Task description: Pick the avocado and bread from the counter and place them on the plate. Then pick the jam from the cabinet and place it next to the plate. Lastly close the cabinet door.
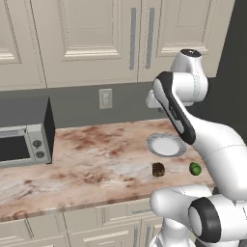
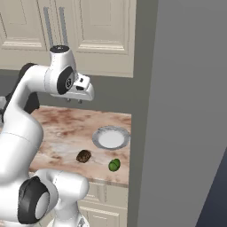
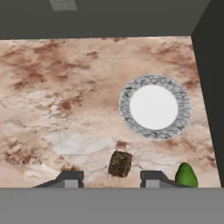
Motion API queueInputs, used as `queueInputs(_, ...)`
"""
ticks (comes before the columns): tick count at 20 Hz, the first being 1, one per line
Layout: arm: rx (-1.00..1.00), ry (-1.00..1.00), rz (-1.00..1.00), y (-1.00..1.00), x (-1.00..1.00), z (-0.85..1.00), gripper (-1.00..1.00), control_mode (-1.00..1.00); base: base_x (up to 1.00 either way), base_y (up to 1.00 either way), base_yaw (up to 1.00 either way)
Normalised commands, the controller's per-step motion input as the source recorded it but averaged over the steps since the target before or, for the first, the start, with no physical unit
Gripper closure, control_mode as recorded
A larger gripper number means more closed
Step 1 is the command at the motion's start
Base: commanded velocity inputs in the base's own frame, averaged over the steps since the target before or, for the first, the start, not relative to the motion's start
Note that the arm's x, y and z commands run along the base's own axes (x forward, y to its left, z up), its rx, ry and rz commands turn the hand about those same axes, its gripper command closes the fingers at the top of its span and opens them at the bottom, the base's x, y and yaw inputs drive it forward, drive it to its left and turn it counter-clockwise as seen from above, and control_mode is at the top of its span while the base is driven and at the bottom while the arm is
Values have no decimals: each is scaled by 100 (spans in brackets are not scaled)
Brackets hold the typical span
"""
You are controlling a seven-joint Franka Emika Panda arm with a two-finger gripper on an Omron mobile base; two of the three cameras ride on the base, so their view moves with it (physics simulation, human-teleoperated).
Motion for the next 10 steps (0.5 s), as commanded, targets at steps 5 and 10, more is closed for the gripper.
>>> queueInputs(5, 0, 0, 0, 0, 0, -16, -100, -100, 0, 0, 0)
queueInputs(10, 0, 0, -1, 0, 0, -33, -100, -100, 0, 0, 0)
